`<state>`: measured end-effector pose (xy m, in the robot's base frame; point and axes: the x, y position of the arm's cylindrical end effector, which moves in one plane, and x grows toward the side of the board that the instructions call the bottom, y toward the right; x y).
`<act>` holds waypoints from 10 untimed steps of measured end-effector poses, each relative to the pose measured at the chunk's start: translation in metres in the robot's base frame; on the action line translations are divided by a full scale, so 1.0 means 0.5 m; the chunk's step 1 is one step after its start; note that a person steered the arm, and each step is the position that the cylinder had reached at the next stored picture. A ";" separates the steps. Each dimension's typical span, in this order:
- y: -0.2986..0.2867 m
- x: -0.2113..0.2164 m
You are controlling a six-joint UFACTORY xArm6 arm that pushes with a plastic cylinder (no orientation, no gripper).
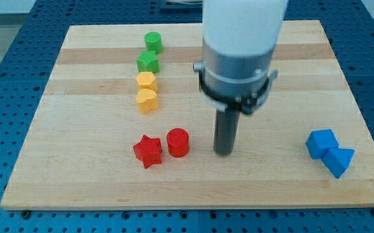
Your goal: Move the blue cube to the right side of the red circle
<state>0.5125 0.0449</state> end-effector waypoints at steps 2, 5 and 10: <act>-0.155 -0.050; -0.160 -0.031; 0.326 -0.058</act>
<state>0.4837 0.2080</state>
